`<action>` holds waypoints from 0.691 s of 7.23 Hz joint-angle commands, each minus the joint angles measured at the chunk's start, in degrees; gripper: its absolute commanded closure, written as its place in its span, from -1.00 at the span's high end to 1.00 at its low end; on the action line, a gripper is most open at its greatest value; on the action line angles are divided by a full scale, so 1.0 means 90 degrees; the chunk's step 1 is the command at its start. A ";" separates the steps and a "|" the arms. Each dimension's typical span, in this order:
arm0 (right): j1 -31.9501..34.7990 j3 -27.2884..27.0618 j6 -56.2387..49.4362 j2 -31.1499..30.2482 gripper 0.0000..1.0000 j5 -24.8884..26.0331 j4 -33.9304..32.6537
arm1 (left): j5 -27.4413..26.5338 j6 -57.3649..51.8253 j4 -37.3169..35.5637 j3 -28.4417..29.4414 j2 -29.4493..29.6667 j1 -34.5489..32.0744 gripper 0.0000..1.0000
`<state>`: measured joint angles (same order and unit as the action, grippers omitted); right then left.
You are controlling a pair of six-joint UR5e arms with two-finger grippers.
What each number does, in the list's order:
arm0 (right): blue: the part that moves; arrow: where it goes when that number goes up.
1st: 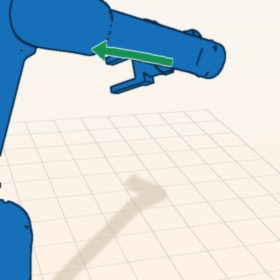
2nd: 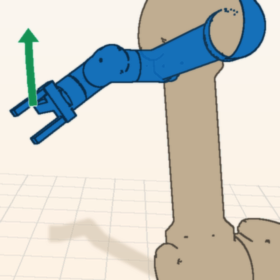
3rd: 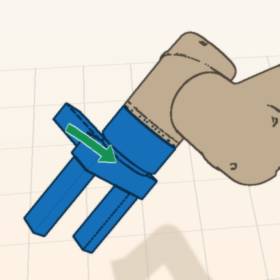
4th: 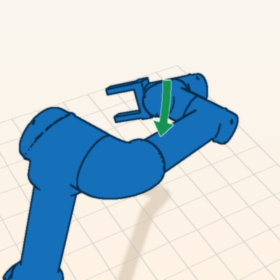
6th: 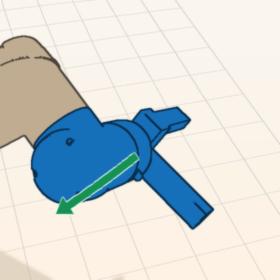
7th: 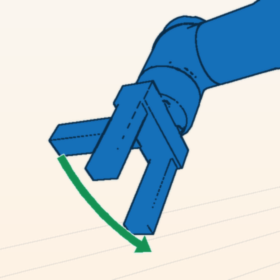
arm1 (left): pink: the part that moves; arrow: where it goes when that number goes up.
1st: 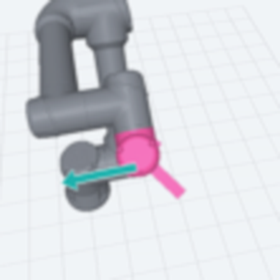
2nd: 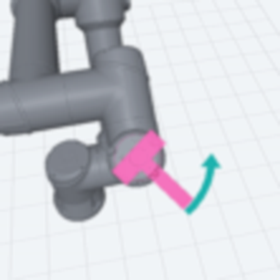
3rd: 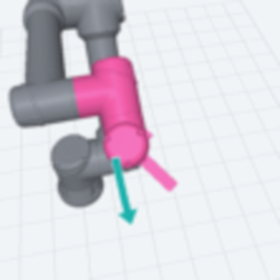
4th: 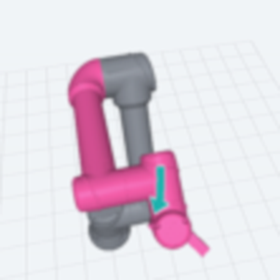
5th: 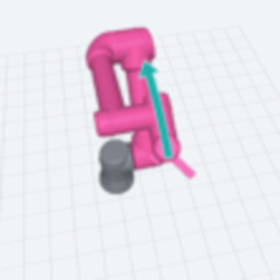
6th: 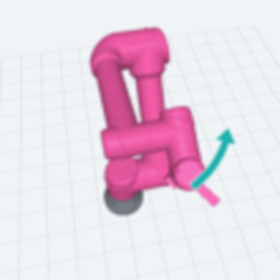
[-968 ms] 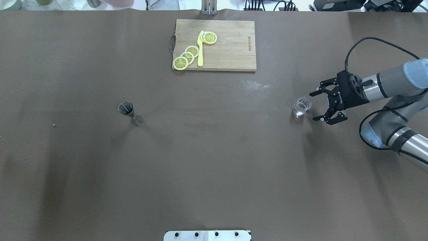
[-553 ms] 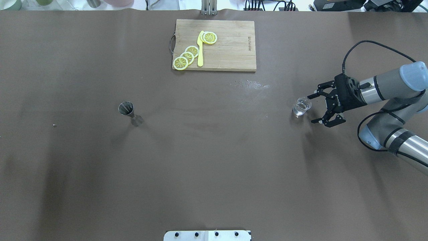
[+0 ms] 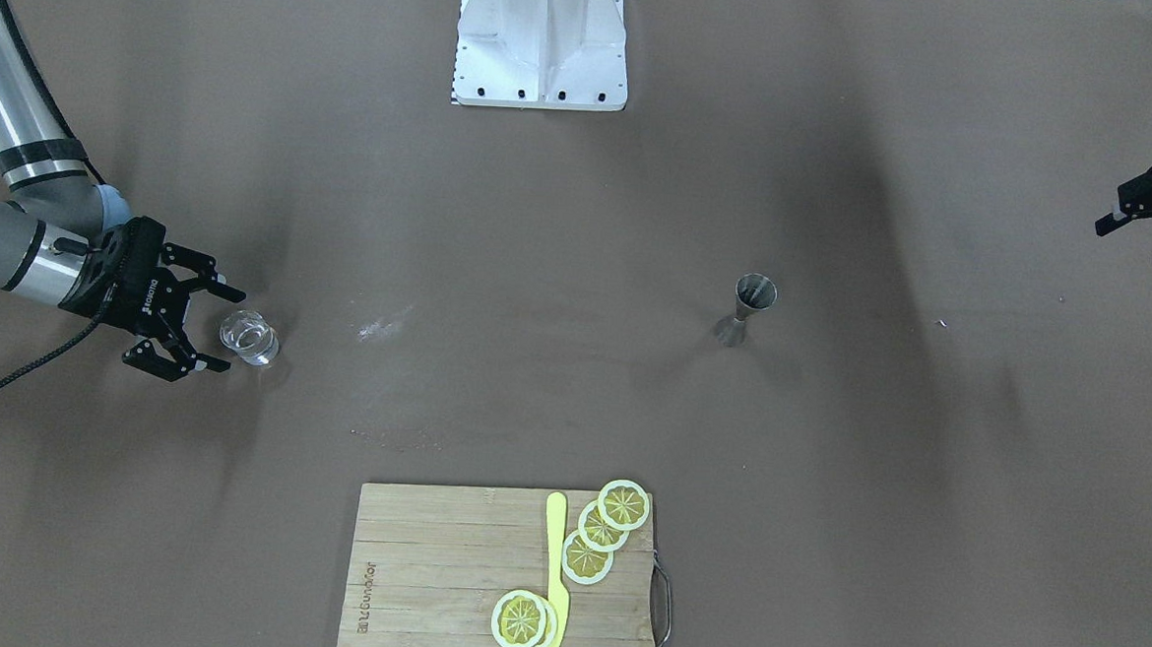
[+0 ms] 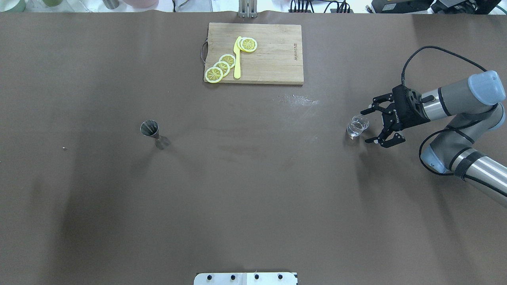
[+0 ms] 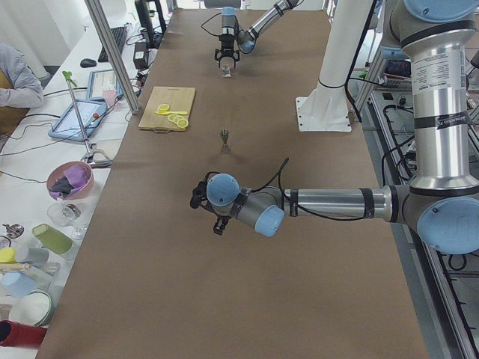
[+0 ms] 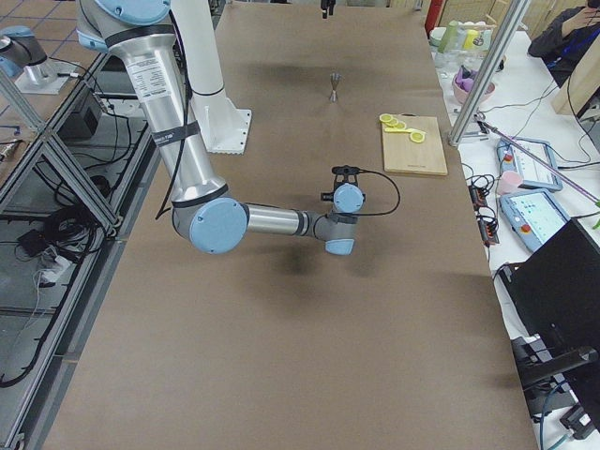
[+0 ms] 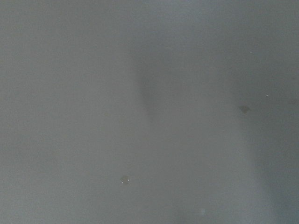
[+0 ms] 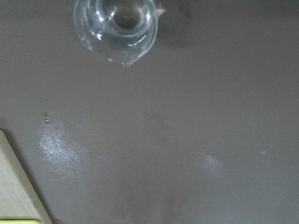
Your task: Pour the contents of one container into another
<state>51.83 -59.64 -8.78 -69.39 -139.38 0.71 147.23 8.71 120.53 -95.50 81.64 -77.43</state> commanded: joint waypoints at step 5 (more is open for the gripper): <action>-0.0095 0.0054 0.0009 0.0024 0.94 0.0077 0.0019 | -0.1862 0.3835 0.3427 -0.0054 0.0049 0.1696 0.96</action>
<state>51.30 -59.17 -8.69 -69.17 -139.01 0.87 135.77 37.94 144.66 -96.21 81.93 -65.79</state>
